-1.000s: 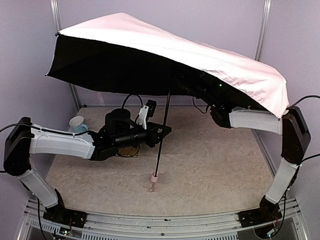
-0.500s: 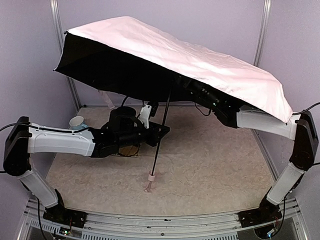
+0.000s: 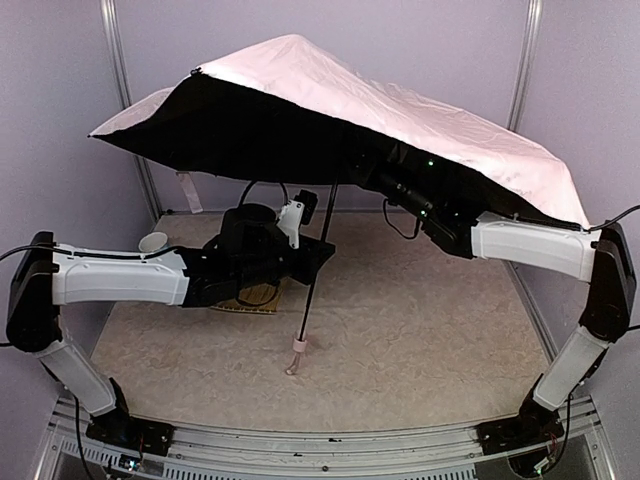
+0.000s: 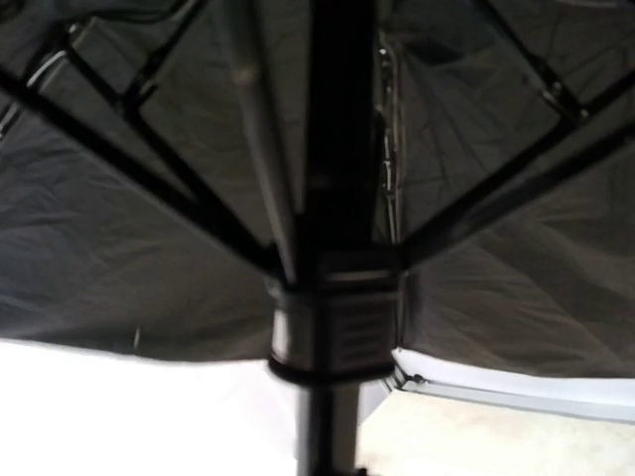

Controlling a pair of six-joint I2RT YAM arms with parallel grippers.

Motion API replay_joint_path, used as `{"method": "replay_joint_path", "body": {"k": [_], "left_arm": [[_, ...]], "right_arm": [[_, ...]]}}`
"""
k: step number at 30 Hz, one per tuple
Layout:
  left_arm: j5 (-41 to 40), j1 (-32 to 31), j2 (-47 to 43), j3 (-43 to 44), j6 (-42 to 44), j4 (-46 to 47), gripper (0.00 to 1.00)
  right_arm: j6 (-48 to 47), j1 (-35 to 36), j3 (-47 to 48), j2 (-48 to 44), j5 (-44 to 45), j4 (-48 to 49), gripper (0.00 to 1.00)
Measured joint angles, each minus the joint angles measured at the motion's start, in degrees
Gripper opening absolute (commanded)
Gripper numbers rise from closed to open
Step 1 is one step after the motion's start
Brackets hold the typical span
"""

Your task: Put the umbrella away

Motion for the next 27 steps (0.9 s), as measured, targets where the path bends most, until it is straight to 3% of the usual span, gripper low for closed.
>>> {"method": "replay_joint_path", "body": {"k": [4, 5, 6, 7, 8, 11, 20, 22, 27], "left_arm": [[0.55, 0.04, -0.2, -0.48, 0.68, 1.09, 0.0], [1.05, 0.09, -0.55, -1.14, 0.79, 1.68, 0.06], [1.79, 0.22, -1.07, -1.95, 0.85, 2.43, 0.19], [2.69, 0.37, -1.62, -2.73, 0.94, 3.19, 0.4], [4.74, 0.63, -2.43, -3.93, 2.19, 4.63, 0.49], [11.3, 0.59, -4.15, -6.6, 3.67, 9.55, 0.57], [22.27, 2.86, -5.49, -11.89, 0.0, 21.64, 0.51], [23.04, 2.89, -5.49, -11.89, -0.63, 22.8, 0.42], [24.26, 2.91, -5.46, -12.55, -2.47, 25.68, 0.09]], "right_arm": [[1.18, -0.09, 0.2, -0.11, -0.63, 0.09, 0.0], [1.6, -0.22, 0.2, -0.13, -1.51, 0.15, 0.0], [2.16, -0.33, 0.17, -0.13, -2.69, 0.44, 0.0], [2.69, -0.39, 0.17, -0.13, -3.8, 0.76, 0.0], [3.28, -0.5, 0.17, -0.13, -5.55, 1.44, 0.0], [5.22, -1.05, 0.15, -0.02, -10.78, 3.61, 0.0], [13.0, -1.36, 0.57, 2.16, -24.76, 17.16, 0.0], [14.34, -1.36, 0.76, 2.89, -26.75, 19.3, 0.0], [16.28, -1.36, 0.83, 3.67, -30.21, 21.68, 0.0]]}}
